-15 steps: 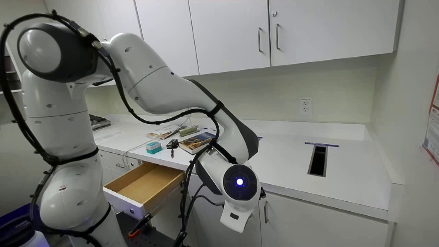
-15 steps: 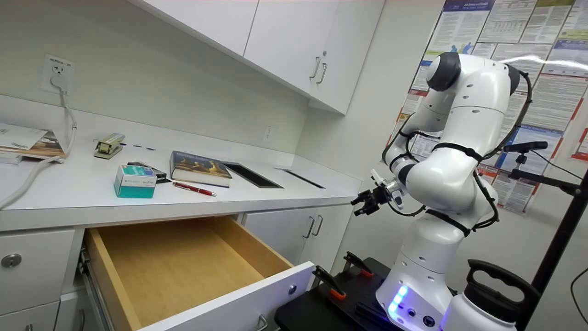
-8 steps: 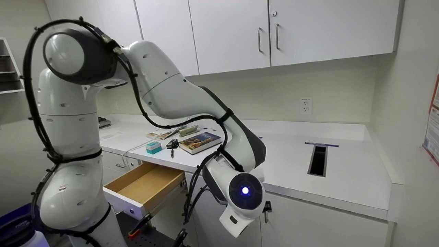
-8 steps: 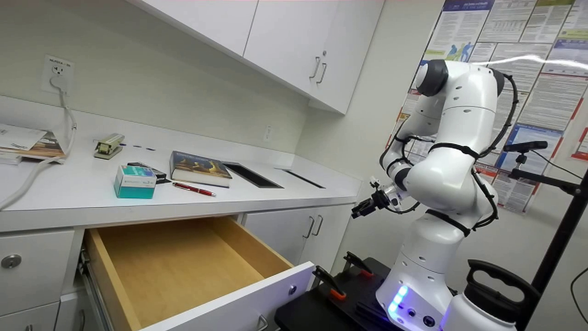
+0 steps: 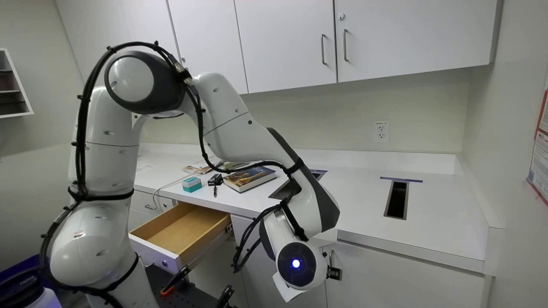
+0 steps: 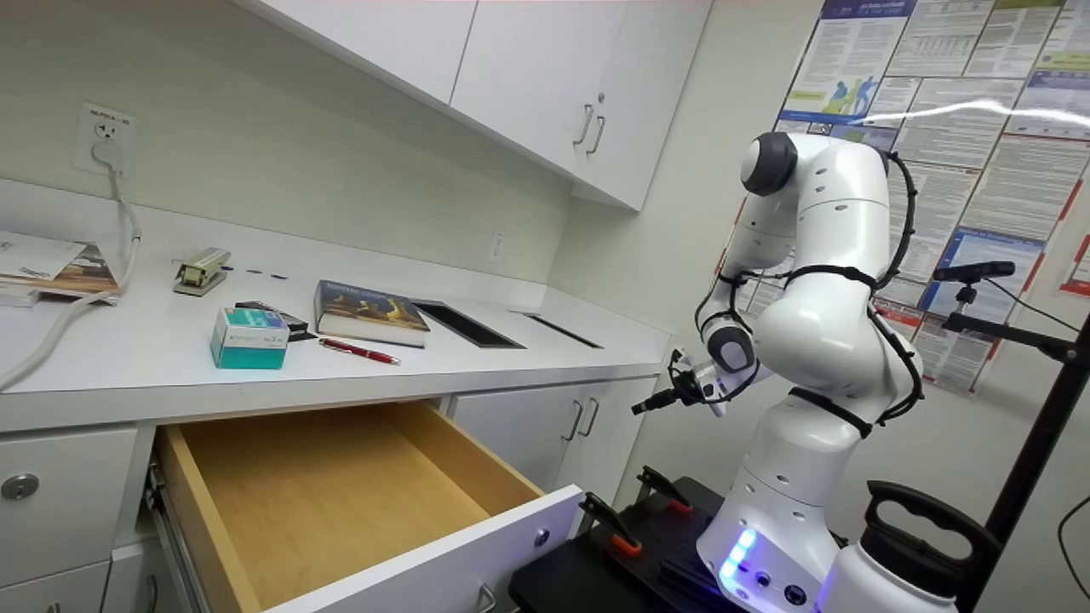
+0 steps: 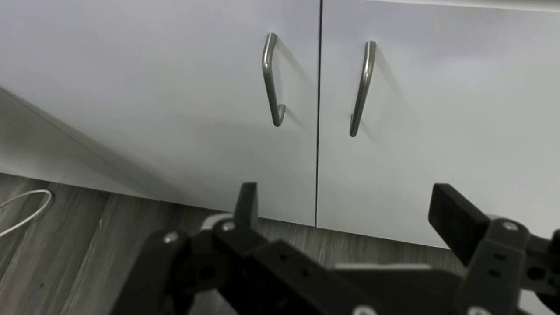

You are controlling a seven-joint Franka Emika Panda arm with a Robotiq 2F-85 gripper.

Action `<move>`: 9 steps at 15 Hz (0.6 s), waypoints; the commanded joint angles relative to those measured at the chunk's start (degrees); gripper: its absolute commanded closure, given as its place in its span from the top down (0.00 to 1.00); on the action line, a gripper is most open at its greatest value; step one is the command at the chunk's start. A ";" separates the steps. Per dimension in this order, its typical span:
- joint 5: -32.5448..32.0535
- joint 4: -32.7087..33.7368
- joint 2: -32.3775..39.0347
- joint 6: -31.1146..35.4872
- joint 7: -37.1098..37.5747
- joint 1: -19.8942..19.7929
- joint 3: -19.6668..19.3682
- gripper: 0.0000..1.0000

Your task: Open the bottom right cupboard door then close the drawer

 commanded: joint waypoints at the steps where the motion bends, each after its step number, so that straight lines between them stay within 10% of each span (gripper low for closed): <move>1: 8.59 2.53 4.10 -1.10 -1.48 0.24 1.69 1.00; 9: 12.69 4.63 7.42 -0.79 -1.17 0.81 3.02 1.00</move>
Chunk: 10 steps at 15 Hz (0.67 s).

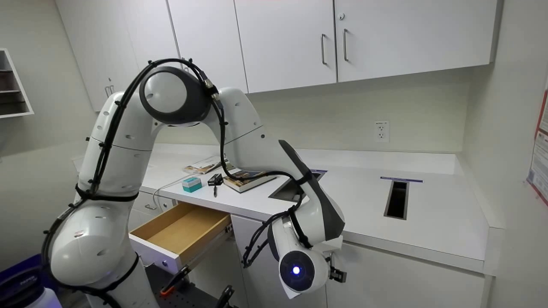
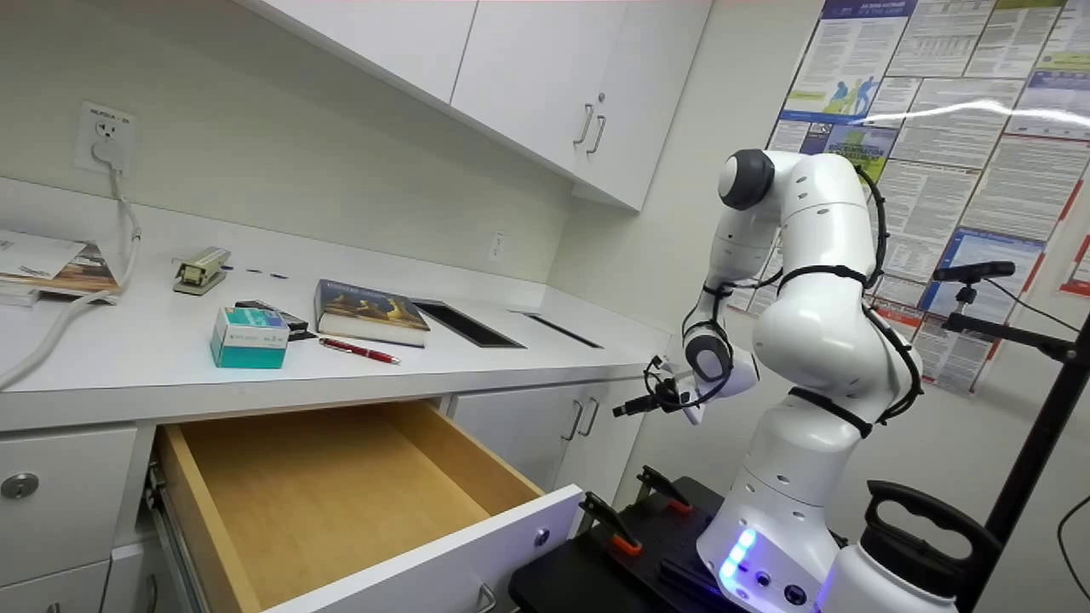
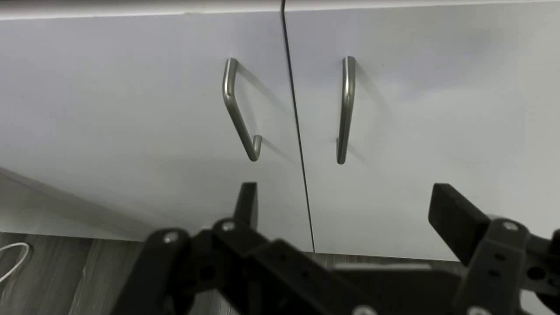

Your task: Open the bottom right cupboard door then close the drawer

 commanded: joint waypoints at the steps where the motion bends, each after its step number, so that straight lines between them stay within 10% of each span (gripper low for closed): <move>1: -0.08 -0.06 0.08 -0.23 0.17 0.45 -0.59 1.00; 10: 8.79 3.35 2.45 4.60 0.00 3.20 1.66 1.00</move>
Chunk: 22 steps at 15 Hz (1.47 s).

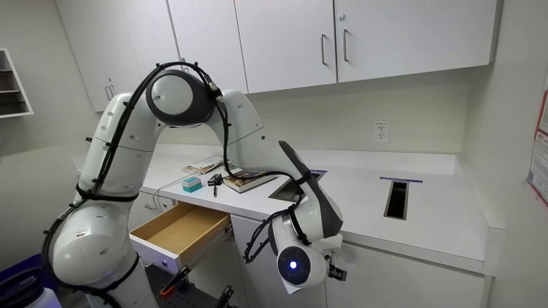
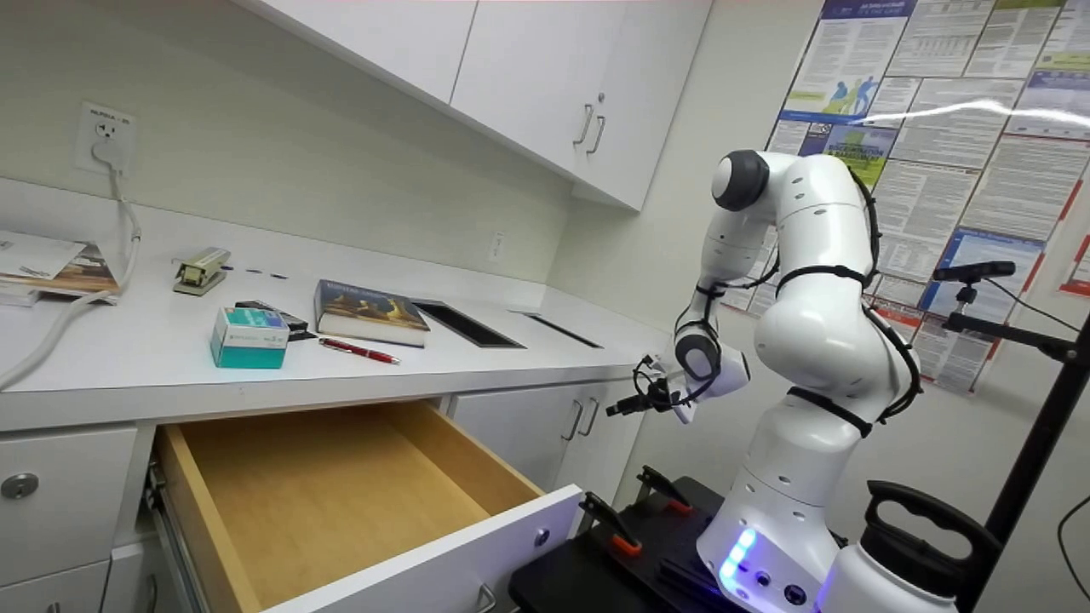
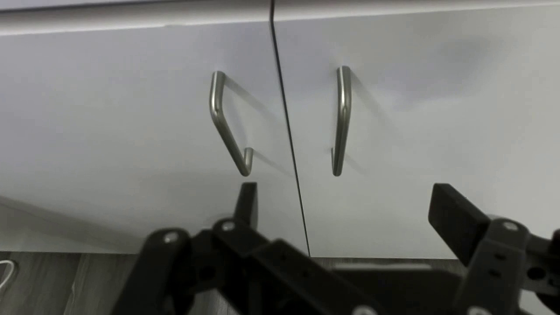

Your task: Open the bottom right cupboard door then close the drawer

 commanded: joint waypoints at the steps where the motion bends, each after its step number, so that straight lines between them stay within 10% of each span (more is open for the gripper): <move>1: 4.62 2.81 1.59 2.48 -0.20 1.46 1.09 1.00; 12: 6.03 10.45 7.77 4.08 0.63 1.92 2.84 1.00; 13: 6.06 10.95 8.14 4.09 0.67 1.88 2.97 0.75; 22: 6.12 11.89 8.75 4.07 0.35 1.79 3.22 0.13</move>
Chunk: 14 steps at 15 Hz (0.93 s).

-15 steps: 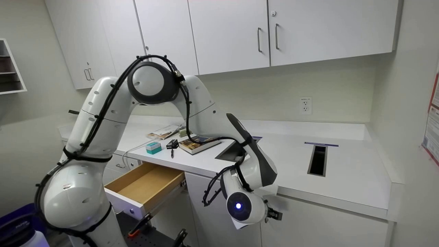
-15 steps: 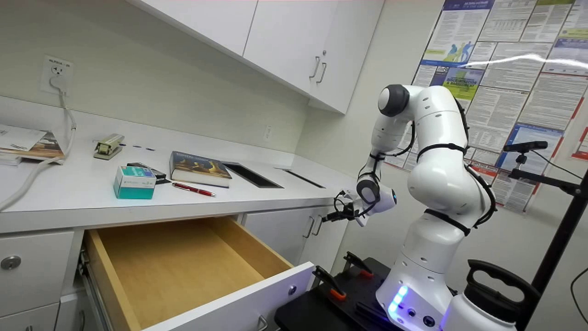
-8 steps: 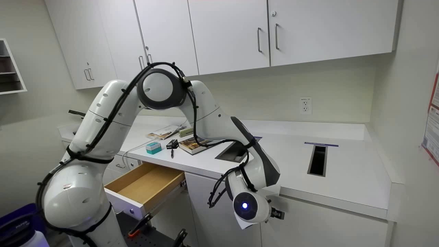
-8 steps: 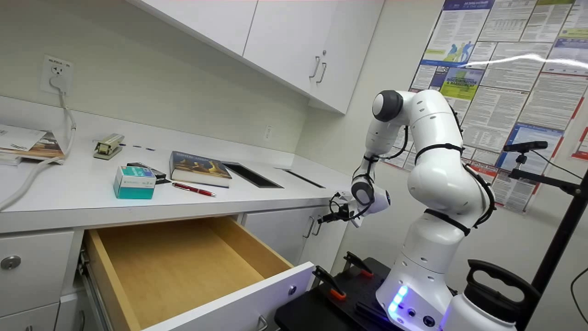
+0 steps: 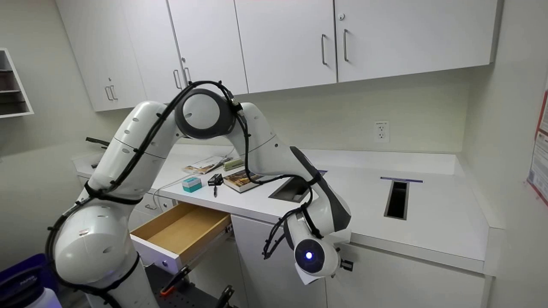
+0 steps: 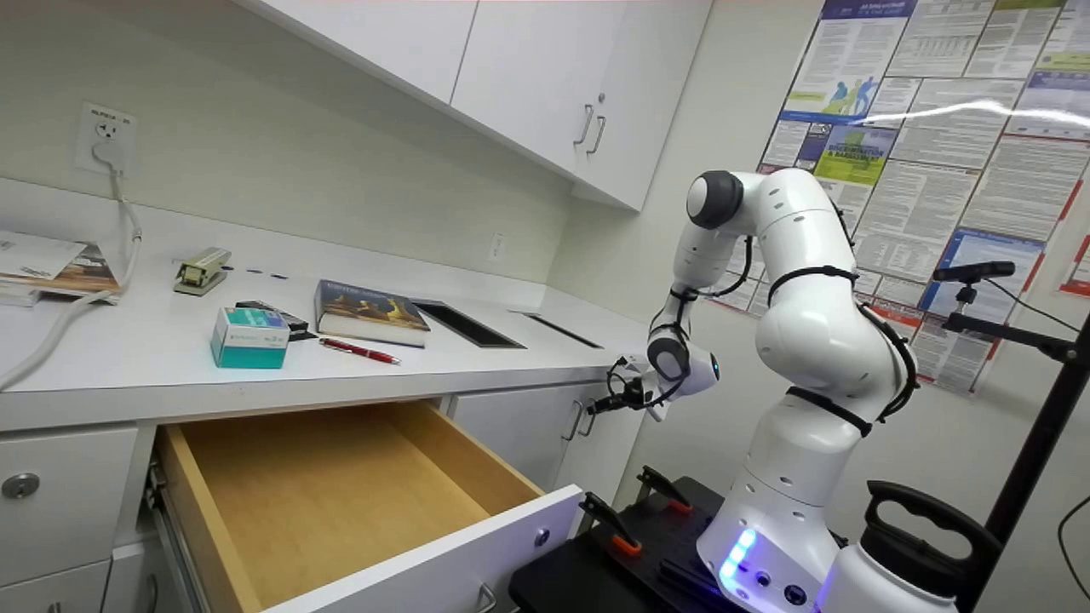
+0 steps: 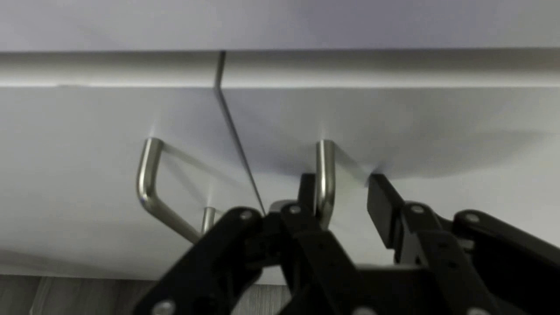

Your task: Open the bottom right cupboard door then close the drawer

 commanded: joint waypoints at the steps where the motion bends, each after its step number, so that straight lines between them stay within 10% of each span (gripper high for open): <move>1: 0.63 0.33 -0.33 1.36 0.35 0.06 0.21 0.05; 8: -2.19 -2.59 -2.53 1.18 0.61 -1.17 -1.95 0.02; 14: -16.81 -2.70 -2.21 -5.35 3.15 -4.84 -6.24 0.02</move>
